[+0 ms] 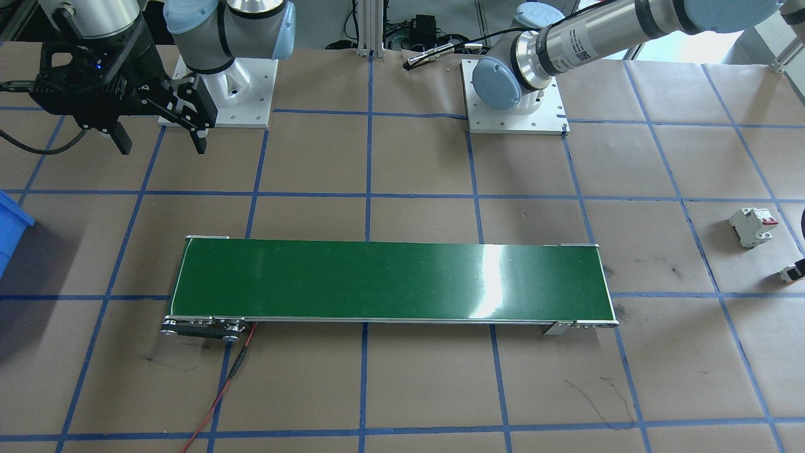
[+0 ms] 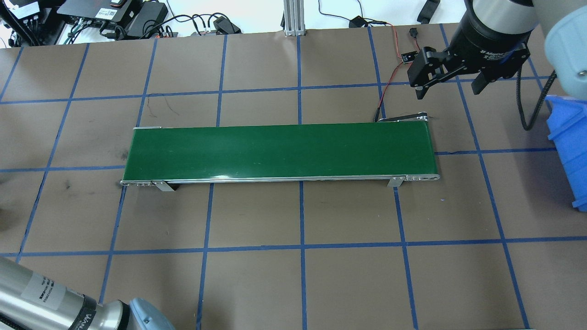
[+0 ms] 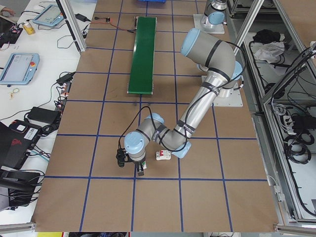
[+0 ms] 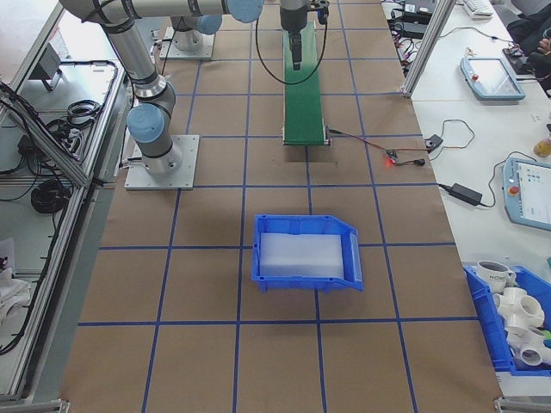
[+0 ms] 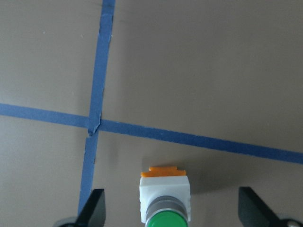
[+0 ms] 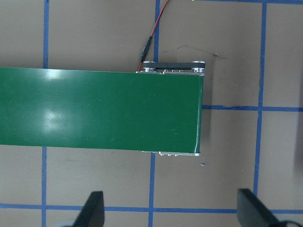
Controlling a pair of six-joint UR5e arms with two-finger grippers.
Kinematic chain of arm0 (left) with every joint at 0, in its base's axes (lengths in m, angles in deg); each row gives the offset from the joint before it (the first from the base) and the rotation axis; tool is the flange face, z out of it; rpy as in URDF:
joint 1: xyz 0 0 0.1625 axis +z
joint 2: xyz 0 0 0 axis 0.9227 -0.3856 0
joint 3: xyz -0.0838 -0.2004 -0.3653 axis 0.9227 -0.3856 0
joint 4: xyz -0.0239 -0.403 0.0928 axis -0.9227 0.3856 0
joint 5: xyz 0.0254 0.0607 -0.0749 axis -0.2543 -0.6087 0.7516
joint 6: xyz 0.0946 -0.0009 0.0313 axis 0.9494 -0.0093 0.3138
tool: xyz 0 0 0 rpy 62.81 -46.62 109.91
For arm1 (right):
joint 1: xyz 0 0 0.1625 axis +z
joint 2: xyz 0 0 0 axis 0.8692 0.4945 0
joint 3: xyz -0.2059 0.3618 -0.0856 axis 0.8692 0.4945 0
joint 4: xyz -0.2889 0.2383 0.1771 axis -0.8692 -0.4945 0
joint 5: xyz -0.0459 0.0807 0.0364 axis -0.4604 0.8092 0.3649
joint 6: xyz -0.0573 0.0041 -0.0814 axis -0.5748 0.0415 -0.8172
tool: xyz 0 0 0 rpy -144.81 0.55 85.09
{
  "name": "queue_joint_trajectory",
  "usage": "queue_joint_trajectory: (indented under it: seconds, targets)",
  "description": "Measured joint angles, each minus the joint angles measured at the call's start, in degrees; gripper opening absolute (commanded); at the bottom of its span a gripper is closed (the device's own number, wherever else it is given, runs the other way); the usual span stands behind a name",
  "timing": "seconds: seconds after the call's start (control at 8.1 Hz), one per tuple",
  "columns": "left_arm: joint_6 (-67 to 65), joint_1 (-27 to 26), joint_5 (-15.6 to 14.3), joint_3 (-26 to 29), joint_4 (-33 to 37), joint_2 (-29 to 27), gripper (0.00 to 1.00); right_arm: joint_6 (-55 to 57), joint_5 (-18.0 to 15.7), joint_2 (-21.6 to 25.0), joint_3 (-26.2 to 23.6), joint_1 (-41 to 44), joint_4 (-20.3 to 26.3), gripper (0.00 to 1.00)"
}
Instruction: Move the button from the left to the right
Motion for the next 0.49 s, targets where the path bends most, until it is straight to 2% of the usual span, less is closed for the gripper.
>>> queue_joint_trajectory:
  seconds: [0.12, 0.37, 0.49]
  targets:
    - [0.0, 0.0, 0.0, -0.1, -0.1, -0.1, 0.86, 0.0, -0.1, 0.0, 0.0, 0.0, 0.0, 1.0]
    - [0.8, 0.0, -0.4, -0.1, 0.2, -0.2, 0.75, 0.0, -0.3, 0.0, 0.0, 0.0, 0.5, 1.0]
    - [1.4, 0.0, -0.5, -0.1, 0.4, -0.2, 0.6, 0.0, -0.4, 0.0, 0.0, 0.0, 0.8, 1.0]
